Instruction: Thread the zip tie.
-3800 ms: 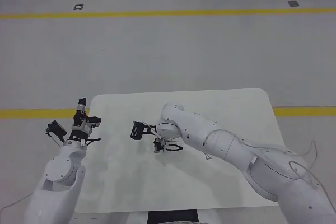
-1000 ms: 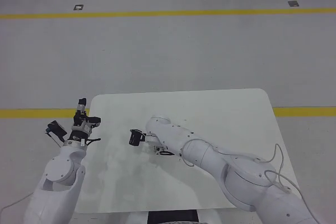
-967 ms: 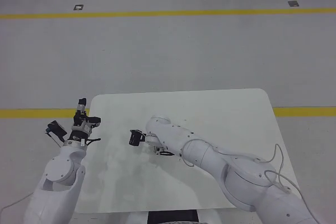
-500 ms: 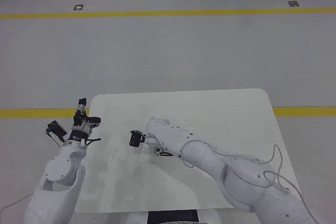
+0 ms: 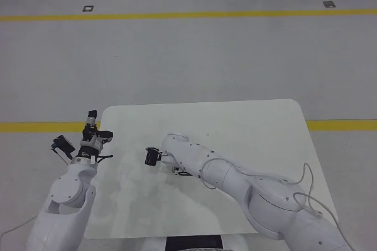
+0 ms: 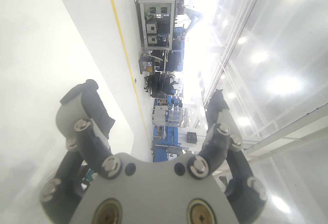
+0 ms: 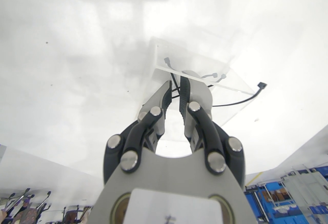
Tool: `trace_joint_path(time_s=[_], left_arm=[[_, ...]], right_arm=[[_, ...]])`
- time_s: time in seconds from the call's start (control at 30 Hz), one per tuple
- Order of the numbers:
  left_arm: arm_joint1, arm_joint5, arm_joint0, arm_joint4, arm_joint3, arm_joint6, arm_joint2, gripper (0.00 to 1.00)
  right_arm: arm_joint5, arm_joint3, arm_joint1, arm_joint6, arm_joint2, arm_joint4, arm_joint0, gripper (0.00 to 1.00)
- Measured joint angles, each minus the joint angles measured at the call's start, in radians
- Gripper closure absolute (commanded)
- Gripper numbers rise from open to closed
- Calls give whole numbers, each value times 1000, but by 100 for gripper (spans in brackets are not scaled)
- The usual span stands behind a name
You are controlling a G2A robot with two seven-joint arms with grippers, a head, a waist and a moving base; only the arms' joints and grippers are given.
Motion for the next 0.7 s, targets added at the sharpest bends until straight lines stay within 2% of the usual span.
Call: trace_joint_path(time_s=[0.07, 0.43, 0.7], left_arm=[[0, 0, 0, 0, 0, 0, 0, 0], [0, 0, 0, 0, 0, 0, 0, 0], [0, 0, 0, 0, 0, 0, 0, 0]], right_arm=[[0, 5, -3, 0, 0, -1, 0, 100], [0, 12, -13, -6, 0, -3, 3, 100], [0, -30, 1, 4, 0, 35, 27, 100]])
